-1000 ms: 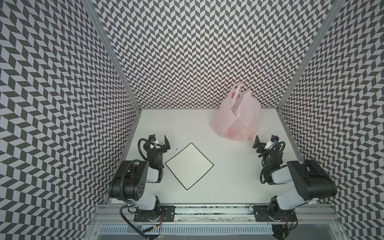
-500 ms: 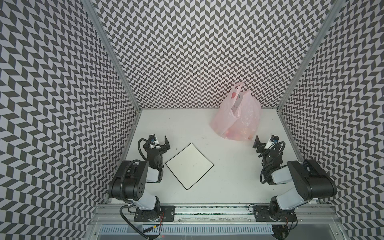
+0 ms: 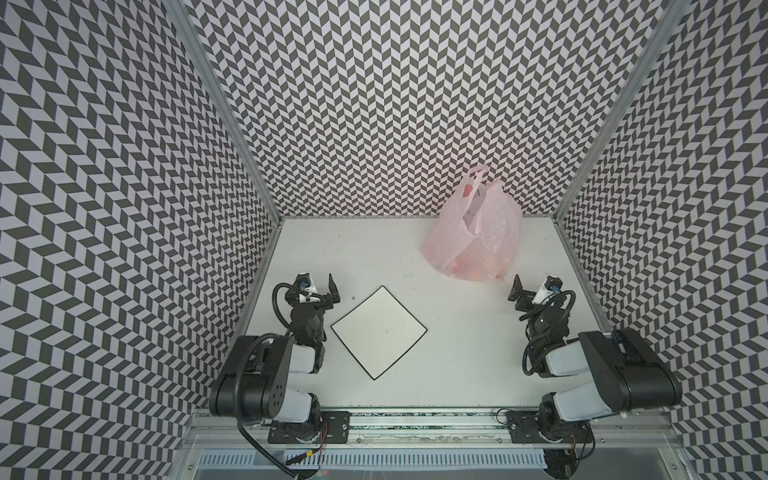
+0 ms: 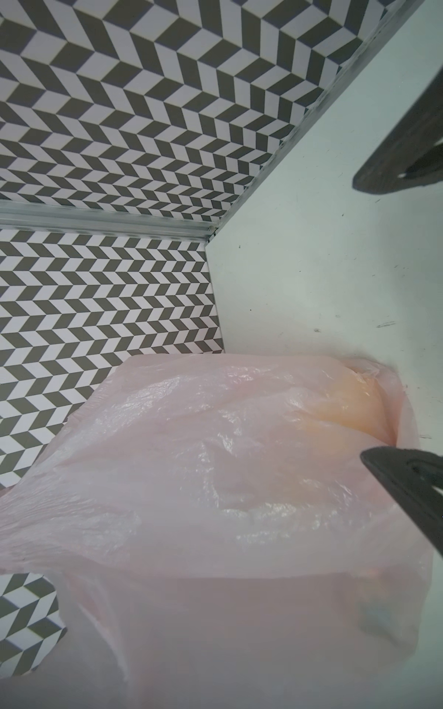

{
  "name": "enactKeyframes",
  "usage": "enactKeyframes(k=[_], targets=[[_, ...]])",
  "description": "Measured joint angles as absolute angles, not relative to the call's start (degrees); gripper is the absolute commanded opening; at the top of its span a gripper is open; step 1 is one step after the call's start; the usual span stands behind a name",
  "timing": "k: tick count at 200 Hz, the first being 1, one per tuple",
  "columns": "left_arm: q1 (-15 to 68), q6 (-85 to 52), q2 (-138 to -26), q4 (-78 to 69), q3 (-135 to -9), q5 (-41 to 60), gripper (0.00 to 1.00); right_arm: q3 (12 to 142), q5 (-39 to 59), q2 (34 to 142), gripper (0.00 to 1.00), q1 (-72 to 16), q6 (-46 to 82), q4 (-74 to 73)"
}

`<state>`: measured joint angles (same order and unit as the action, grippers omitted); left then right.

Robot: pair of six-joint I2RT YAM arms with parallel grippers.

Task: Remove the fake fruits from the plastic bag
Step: 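Reach both grippers toward the pink bag, right gripper grasping a bag handle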

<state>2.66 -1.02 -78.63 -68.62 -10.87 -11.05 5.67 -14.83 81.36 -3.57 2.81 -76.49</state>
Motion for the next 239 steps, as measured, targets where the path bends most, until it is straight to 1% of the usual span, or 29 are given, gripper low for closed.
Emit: enactKeyframes(k=[19, 40, 56, 67, 73, 83, 96, 121, 132, 158, 196, 213, 239], targets=[[2.7, -0.5, -71.2, -62.8, -13.9, -8.9, 1.0, 5.6, -15.0, 69.8, 1.0, -3.6, 3.9, -70.2], [2.7, -1.0, -67.3, -55.6, -20.7, -3.9, 1.0, 12.5, -14.9, 58.4, 1.0, -3.6, 8.4, -55.8], [3.4, -2.3, -66.9, -50.3, -26.8, 0.2, 1.0, 18.9, -13.1, 55.3, 0.99, -3.5, 11.1, -47.5], [4.5, -3.1, -67.4, -46.8, -30.8, 2.7, 1.0, 23.0, -9.1, 54.8, 1.0, -3.5, 11.7, -42.3], [5.7, -3.6, -68.0, -44.8, -33.2, 3.9, 1.0, 25.0, -6.7, 55.2, 0.98, -3.5, 11.7, -40.1], [7.7, -4.2, -69.1, -42.2, -36.4, 5.4, 1.0, 28.7, -1.3, 56.9, 0.95, -3.7, 11.6, -36.4], [10.8, -5.0, -70.7, -39.2, -40.1, 7.1, 1.0, 33.8, 4.1, 60.2, 0.94, -4.8, 11.1, -32.1], [16.4, -7.9, -74.6, -33.1, -46.6, 9.1, 1.0, 45.5, 10.1, 68.4, 0.92, -9.8, 9.0, -23.5], [18.7, -9.0, -76.3, -30.7, -49.2, 9.6, 1.0, 50.0, 10.9, 71.8, 0.92, -12.3, 8.1, -21.0], [22.7, -11.2, -79.0, -26.6, -53.1, 10.0, 1.0, 58.5, 10.9, 79.3, 0.86, -16.8, 8.3, -18.6], [25.0, -14.9, -80.5, -21.2, -56.6, 10.2, 1.0, 67.5, 6.1, 89.8, 0.8, -17.7, 14.0, -17.6], [25.1, -16.9, -80.5, -19.6, -57.4, 10.2, 0.99, 70.7, 4.3, 93.7, 0.72, -17.9, 16.2, -17.1], [25.3, -19.3, -80.5, -17.6, -57.7, 10.2, 0.99, 74.0, 3.1, 98.0, 0.49, -18.2, 18.0, -17.1]])
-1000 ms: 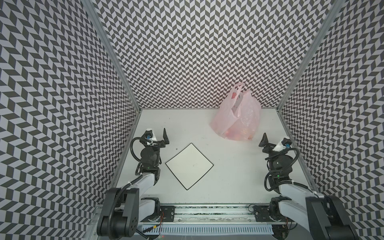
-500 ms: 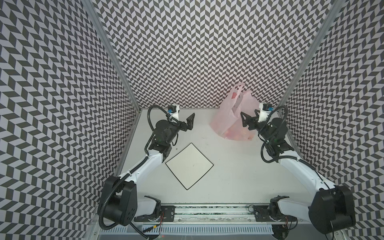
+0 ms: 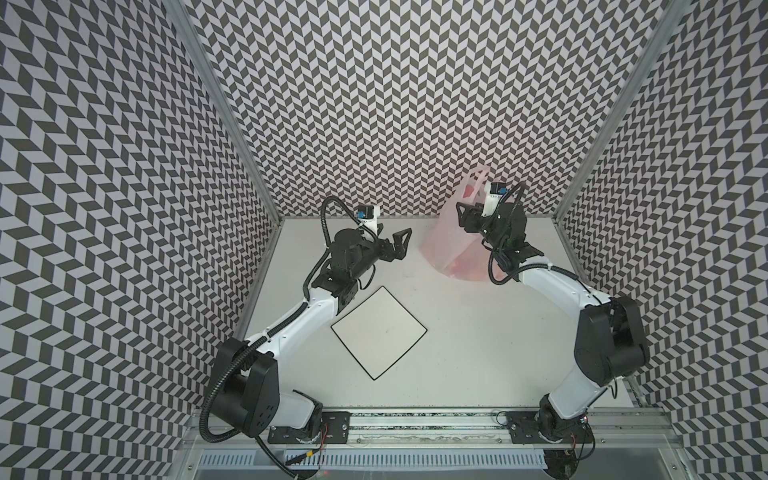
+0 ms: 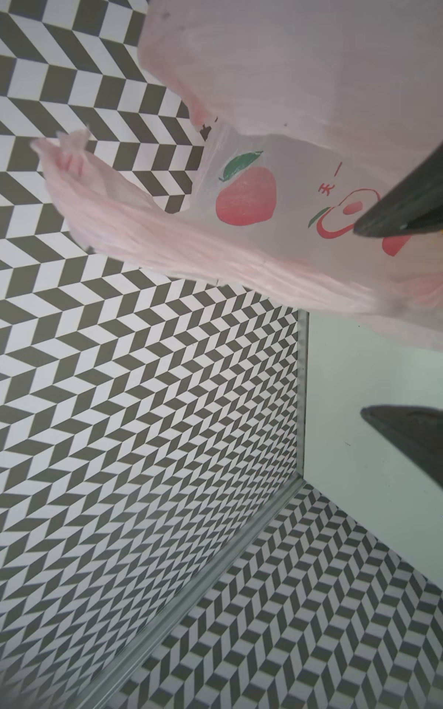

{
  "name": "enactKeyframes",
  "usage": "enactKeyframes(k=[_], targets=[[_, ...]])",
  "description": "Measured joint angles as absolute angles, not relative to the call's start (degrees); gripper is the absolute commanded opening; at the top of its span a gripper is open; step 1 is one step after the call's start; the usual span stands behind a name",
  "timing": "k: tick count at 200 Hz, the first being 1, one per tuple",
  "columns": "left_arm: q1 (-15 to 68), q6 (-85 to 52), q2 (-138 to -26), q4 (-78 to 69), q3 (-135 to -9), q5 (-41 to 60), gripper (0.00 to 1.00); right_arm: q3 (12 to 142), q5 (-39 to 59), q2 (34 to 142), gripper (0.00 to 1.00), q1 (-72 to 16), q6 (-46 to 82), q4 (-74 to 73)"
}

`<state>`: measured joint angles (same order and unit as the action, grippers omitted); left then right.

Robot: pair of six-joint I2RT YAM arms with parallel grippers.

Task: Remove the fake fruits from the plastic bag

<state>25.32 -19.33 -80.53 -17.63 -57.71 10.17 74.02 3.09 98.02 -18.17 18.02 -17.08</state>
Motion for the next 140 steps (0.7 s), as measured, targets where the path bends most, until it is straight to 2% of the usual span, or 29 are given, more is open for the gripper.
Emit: enactKeyframes(k=[31, 64, 110, 140], targets=[[25.6, -20.9, -80.5, -14.9, -58.3, 10.3, 1.0, 74.4, 2.8, 99.1, 0.21, -19.8, 17.0, -17.2], [25.9, -23.0, -80.2, -11.7, -60.4, 11.4, 1.0, 70.4, 3.8, 97.4, 0.07, -22.2, 12.7, -20.3], [25.9, -27.4, -78.3, -8.0, -64.2, 14.4, 1.0, 56.6, 6.9, 88.6, 0.01, -28.1, 2.4, -25.3], [25.9, -30.0, -77.1, -5.8, -65.5, 17.8, 1.0, 53.3, 8.8, 85.5, 0.01, -31.9, -3.5, -26.3]])
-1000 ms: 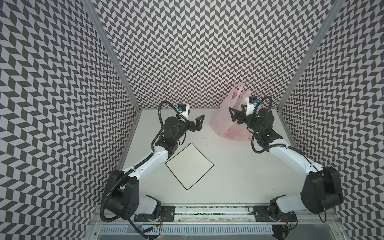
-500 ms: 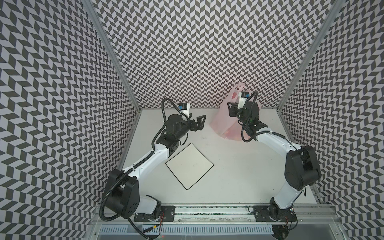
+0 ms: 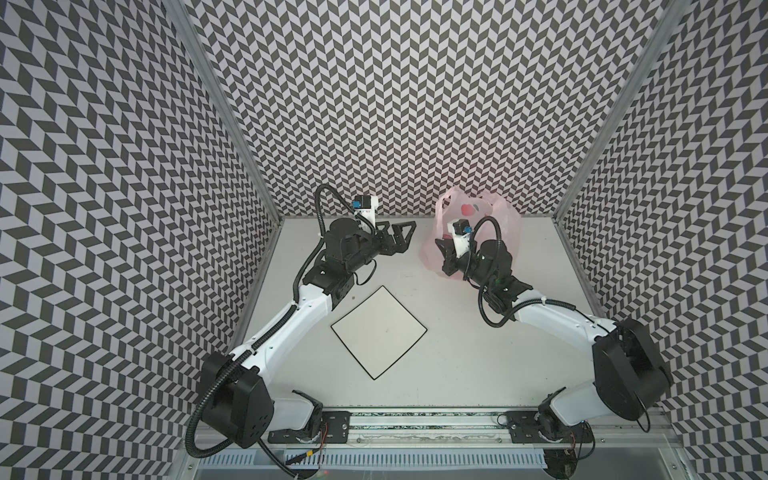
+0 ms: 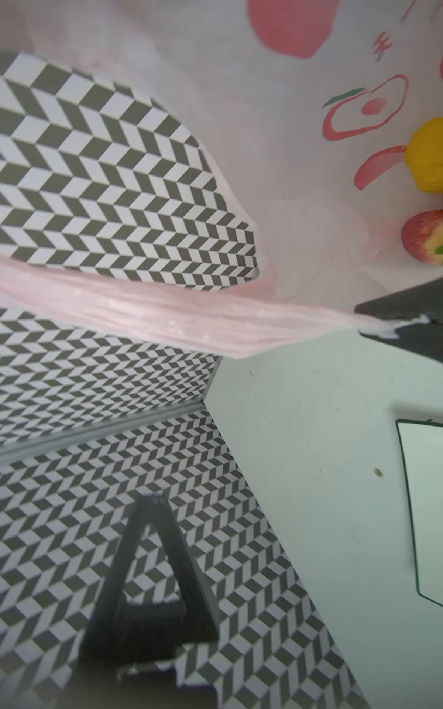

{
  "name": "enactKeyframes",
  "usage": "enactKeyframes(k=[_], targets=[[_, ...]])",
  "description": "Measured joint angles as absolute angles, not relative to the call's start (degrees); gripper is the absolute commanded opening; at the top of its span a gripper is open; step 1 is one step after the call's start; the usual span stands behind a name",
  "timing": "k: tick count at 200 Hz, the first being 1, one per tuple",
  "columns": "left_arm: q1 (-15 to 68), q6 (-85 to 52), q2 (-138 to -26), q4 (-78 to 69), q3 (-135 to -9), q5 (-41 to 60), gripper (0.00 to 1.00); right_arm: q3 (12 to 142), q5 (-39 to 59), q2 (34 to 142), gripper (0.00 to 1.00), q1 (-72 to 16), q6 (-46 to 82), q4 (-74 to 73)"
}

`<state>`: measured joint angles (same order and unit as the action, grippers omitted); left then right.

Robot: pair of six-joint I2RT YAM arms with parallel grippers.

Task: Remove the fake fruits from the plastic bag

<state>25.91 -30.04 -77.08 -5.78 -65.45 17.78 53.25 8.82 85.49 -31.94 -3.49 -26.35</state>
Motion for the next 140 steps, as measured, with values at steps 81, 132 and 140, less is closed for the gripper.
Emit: enactKeyframes(k=[81, 132, 140], targets=[[25.9, -33.1, -76.0, -4.3, -65.8, 25.8, 1.0, 51.5, 13.0, 84.7, 0.0, -38.5, -10.5, -25.3], [25.9, -30.7, -77.8, -3.4, -67.6, 30.6, 0.93, 51.4, 15.3, 84.7, 0.0, -40.4, -12.7, -24.5], [25.8, -29.4, -78.2, -2.6, -68.3, 31.3, 0.91, 51.4, 15.5, 84.7, 0.0, -40.4, -12.8, -24.5]])
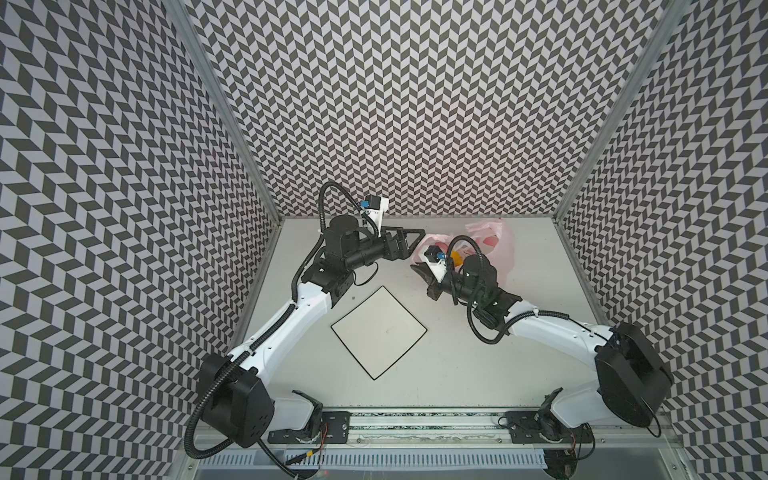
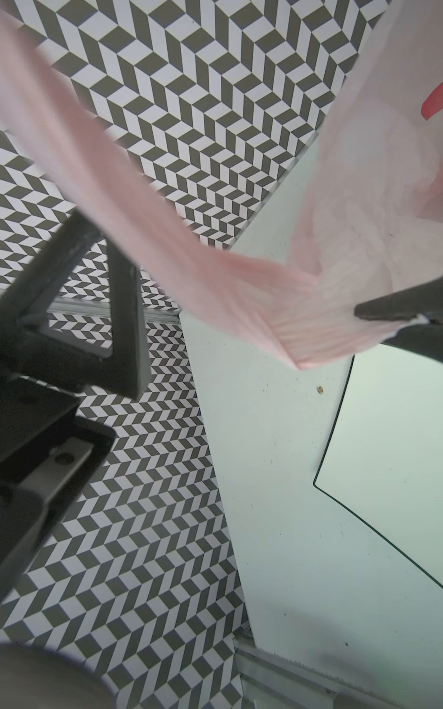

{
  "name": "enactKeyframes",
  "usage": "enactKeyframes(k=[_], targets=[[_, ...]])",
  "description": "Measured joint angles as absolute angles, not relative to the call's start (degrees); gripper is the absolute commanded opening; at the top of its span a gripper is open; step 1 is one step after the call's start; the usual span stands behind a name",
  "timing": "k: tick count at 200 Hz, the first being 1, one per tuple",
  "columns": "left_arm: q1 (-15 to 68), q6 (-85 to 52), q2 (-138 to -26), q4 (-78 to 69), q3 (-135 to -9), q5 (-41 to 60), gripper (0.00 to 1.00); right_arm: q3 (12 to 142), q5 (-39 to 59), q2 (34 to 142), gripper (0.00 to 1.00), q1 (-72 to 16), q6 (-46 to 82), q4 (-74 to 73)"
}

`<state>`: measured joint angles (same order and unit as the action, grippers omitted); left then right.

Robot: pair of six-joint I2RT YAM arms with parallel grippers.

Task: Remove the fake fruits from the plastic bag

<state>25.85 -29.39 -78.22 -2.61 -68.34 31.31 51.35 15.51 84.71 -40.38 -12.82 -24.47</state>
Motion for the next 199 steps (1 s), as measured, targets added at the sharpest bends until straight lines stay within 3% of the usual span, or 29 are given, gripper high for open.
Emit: enactKeyframes(k=[42, 71, 119, 199], targets=[[21.0, -20.3, -78.2, 0.3, -69.3, 37.7, 0.84, 51.2, 16.4, 84.6, 0.0, -40.4, -12.5, -22.5], [15.3, -13.1, -75.2, 1.3, -67.2, 43.4, 0.9, 49.3, 17.6, 83.0, 0.0, -40.4, -12.0, -21.8], [17.1, -2.0, -71.5, -0.5, -60.3, 53.1, 0.91, 48.6, 19.9, 82.2, 0.0, -40.4, -11.1, -21.9], [21.6, 8.4, -79.2, 1.6, -63.6, 53.4, 0.56, 48.6, 23.7, 82.2, 0.0, -40.4, -9.9, -21.9]])
